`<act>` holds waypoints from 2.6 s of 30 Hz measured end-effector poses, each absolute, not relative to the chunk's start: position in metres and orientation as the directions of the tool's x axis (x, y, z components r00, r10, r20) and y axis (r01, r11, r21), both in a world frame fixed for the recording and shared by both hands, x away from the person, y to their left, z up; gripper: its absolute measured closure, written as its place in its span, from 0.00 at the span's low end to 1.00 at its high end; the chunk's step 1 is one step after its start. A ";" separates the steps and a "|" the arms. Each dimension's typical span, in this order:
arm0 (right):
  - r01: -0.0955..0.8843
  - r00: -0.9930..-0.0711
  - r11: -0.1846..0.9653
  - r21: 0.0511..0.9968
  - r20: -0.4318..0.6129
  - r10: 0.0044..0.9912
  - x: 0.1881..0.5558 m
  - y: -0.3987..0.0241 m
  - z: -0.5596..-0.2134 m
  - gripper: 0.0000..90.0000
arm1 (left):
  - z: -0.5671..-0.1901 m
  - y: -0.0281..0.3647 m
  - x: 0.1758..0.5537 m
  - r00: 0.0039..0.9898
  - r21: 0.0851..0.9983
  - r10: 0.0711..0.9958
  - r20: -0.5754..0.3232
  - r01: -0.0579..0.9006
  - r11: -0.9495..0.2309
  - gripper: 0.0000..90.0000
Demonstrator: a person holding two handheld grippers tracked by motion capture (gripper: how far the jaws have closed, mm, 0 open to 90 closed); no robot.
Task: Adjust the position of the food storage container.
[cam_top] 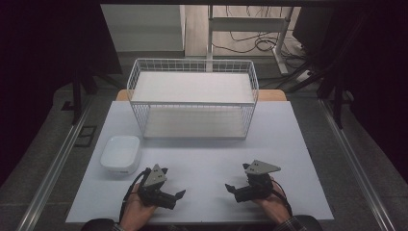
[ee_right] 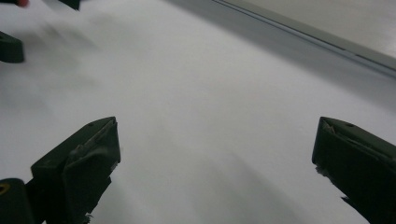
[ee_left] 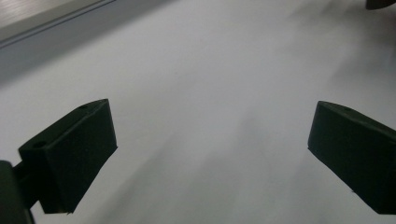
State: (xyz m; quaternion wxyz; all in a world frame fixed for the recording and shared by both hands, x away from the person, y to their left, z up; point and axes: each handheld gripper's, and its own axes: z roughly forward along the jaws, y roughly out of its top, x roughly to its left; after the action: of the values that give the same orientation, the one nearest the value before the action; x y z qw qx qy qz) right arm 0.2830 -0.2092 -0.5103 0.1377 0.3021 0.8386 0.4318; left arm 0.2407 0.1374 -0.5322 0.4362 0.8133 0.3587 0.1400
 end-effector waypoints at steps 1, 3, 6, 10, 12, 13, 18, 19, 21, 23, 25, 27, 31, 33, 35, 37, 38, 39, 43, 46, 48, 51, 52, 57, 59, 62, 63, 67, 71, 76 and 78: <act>0.388 -0.780 0.445 0.807 0.030 0.626 0.283 -0.209 -0.510 0.01 | -0.532 0.137 0.241 0.704 0.810 0.706 -0.085 0.461 -0.362 0.01; 0.403 -0.781 0.435 0.805 0.055 0.622 0.286 -0.209 -0.512 0.01 | -0.532 0.139 0.241 0.696 0.809 0.713 -0.091 0.469 -0.354 0.01; 0.405 -0.778 0.443 0.799 0.047 0.627 0.286 -0.209 -0.513 0.01 | -0.531 0.140 0.242 0.687 0.806 0.721 -0.095 0.478 -0.349 0.01; 0.410 -0.770 0.422 0.809 0.059 0.636 0.286 -0.210 -0.511 0.00 | -0.530 0.141 0.243 0.686 0.802 0.719 -0.113 0.490 -0.341 0.01; 0.418 -0.767 0.416 0.807 0.068 0.638 0.287 -0.211 -0.511 0.00 | -0.529 0.143 0.243 0.687 0.806 0.715 -0.129 0.492 -0.328 0.01; 0.423 -0.766 0.416 0.805 0.072 0.639 0.287 -0.211 -0.512 0.00 | -0.529 0.143 0.243 0.690 0.809 0.710 -0.139 0.492 -0.321 0.01; 0.422 -0.768 0.423 0.802 0.068 0.637 0.287 -0.210 -0.512 0.00 | -0.526 0.146 0.244 0.683 0.814 0.717 -0.141 0.492 -0.309 0.03; 0.422 -0.769 0.423 0.802 0.070 0.636 0.286 -0.209 -0.512 0.00 | -0.525 0.147 0.244 0.681 0.815 0.720 -0.137 0.491 -0.309 0.04; 0.423 -0.770 0.423 0.801 0.072 0.634 0.286 -0.209 -0.512 0.00 | -0.523 0.148 0.244 0.678 0.816 0.724 -0.128 0.487 -0.312 0.06; 0.423 -0.772 0.425 0.800 0.073 0.631 0.286 -0.209 -0.512 0.00 | -0.520 0.151 0.246 0.671 0.816 0.730 -0.126 0.488 -0.308 0.11; 0.424 -0.773 0.427 0.798 0.073 0.631 0.286 -0.208 -0.513 0.00 | -0.517 0.154 0.248 0.664 0.818 0.736 -0.133 0.493 -0.297 0.16; 0.425 -0.774 0.430 0.797 0.073 0.629 0.286 -0.208 -0.513 0.00 | -0.514 0.158 0.250 0.658 0.819 0.741 -0.134 0.495 -0.291 0.22; 0.424 -0.770 0.431 0.797 0.066 0.635 0.287 -0.208 -0.512 0.01 | -0.505 0.172 0.256 0.627 0.826 0.768 -0.131 0.497 -0.265 0.34; 0.426 -0.766 0.428 0.797 0.065 0.640 0.287 -0.208 -0.512 0.01 | -0.503 0.179 0.259 0.608 0.822 0.780 -0.145 0.513 -0.248 0.39; 0.428 -0.762 0.426 0.797 0.065 0.644 0.288 -0.209 -0.512 0.01 | -0.501 0.184 0.263 0.594 0.820 0.791 -0.147 0.521 -0.238 0.46; 0.430 -0.760 0.425 0.797 0.064 0.647 0.289 -0.209 -0.512 0.01 | -0.500 0.190 0.267 0.578 0.814 0.802 -0.147 0.532 -0.234 0.55; 0.432 -0.758 0.424 0.796 0.066 0.649 0.289 -0.210 -0.512 0.00 | -0.499 0.192 0.268 0.571 0.812 0.808 -0.145 0.535 -0.232 0.55; 0.433 -0.756 0.424 0.795 0.065 0.651 0.289 -0.210 -0.512 0.01 | -0.498 0.195 0.270 0.569 0.808 0.810 -0.144 0.540 -0.235 0.59; 0.433 -0.755 0.425 0.795 0.063 0.652 0.289 -0.210 -0.512 0.00 | -0.492 0.205 0.278 0.551 0.805 0.826 -0.115 0.539 -0.248 0.74; 0.433 -0.756 0.428 0.793 0.061 0.652 0.289 -0.210 -0.512 0.01 | -0.488 0.214 0.284 0.530 0.807 0.842 -0.102 0.539 -0.242 0.86; 0.433 -0.754 0.429 0.793 0.058 0.654 0.289 -0.210 -0.512 0.01 | -0.486 0.226 0.291 0.506 0.807 0.858 -0.084 0.540 -0.240 0.98; 0.433 -0.754 0.430 0.792 0.057 0.655 0.289 -0.210 -0.512 0.01 | -0.486 0.236 0.296 0.480 0.803 0.873 -0.083 0.551 -0.227 1.00; 0.433 -0.753 0.430 0.792 0.056 0.655 0.289 -0.210 -0.512 0.01 | -0.486 0.240 0.298 0.468 0.803 0.880 -0.087 0.555 -0.216 1.00; 0.432 -0.756 0.438 0.788 0.051 0.653 0.289 -0.209 -0.512 0.01 | -0.486 0.263 0.303 0.404 0.807 0.912 -0.080 0.563 -0.179 1.00; 0.433 -0.756 0.439 0.787 0.051 0.653 0.289 -0.209 -0.512 0.01 | -0.486 0.267 0.303 0.392 0.808 0.917 -0.074 0.563 -0.175 1.00; 0.434 -0.758 0.444 0.784 0.050 0.651 0.289 -0.209 -0.512 0.01 | -0.487 0.279 0.303 0.354 0.811 0.934 -0.050 0.561 -0.169 1.00; 0.434 -0.758 0.444 0.784 0.050 0.651 0.289 -0.209 -0.512 0.01 | -0.487 0.283 0.303 0.340 0.812 0.939 -0.050 0.561 -0.160 1.00; 0.434 -0.759 0.449 0.781 0.048 0.650 0.289 -0.208 -0.513 0.01 | -0.488 0.302 0.299 0.282 0.815 0.959 -0.037 0.564 -0.135 1.00; 0.433 -0.760 0.457 0.777 0.043 0.649 0.289 -0.207 -0.513 0.01 | -0.491 0.318 0.295 0.238 0.816 0.970 -0.040 0.568 -0.105 1.00; 0.431 -0.763 0.466 0.772 0.036 0.645 0.288 -0.206 -0.514 0.01 | -0.498 0.332 0.291 0.183 0.810 0.983 -0.024 0.580 -0.088 1.00; 0.430 -0.764 0.471 0.770 0.033 0.644 0.288 -0.206 -0.514 0.01 | -0.505 0.341 0.289 0.156 0.797 0.988 -0.016 0.598 -0.082 1.00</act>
State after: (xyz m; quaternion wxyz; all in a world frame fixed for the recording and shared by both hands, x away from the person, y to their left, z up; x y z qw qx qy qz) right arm 0.2878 -0.2057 -0.5142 0.1323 0.3170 0.8473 0.4051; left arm 0.2888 0.3413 -0.5049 0.3432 0.6784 0.5843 0.2840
